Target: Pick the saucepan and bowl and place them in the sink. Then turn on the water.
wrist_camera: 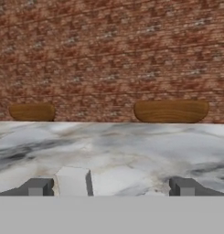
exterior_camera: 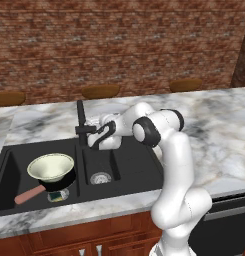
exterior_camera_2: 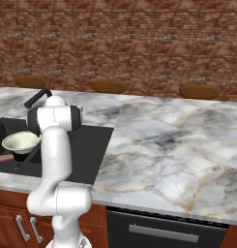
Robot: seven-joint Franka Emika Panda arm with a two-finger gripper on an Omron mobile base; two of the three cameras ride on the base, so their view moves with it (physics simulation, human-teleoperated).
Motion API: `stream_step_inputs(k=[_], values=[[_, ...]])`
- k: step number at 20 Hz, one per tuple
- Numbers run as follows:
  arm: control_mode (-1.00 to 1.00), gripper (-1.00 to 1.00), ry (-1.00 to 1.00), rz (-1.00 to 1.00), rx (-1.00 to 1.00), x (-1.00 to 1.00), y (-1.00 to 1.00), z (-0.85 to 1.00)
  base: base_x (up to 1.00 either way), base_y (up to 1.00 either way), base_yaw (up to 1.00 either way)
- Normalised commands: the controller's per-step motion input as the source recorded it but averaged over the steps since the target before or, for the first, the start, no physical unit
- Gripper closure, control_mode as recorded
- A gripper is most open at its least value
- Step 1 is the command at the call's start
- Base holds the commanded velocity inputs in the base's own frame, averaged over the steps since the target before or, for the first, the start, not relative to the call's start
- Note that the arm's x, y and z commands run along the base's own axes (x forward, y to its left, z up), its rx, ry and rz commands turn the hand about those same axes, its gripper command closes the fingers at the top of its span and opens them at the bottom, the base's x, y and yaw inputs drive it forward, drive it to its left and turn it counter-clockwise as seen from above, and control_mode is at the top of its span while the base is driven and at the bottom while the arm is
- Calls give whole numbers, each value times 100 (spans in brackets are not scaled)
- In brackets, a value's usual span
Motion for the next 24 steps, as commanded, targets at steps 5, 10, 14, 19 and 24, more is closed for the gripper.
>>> stream_step_inputs(k=[5, 10, 14, 19, 24], values=[[-100, -100, -3, -3, 0, 0, -15, 0, 0, 0, 0], [-100, -100, 0, -1, 0, -2, -16, 0, 0, 0, 0], [-100, -100, 0, 0, 0, -8, -39, 0, 0, 0, 0], [-100, -100, 0, 0, 0, -6, -52, 0, 0, 0, 0], [-100, -100, -1, 1, 1, 0, -65, 0, 0, 0, 0]])
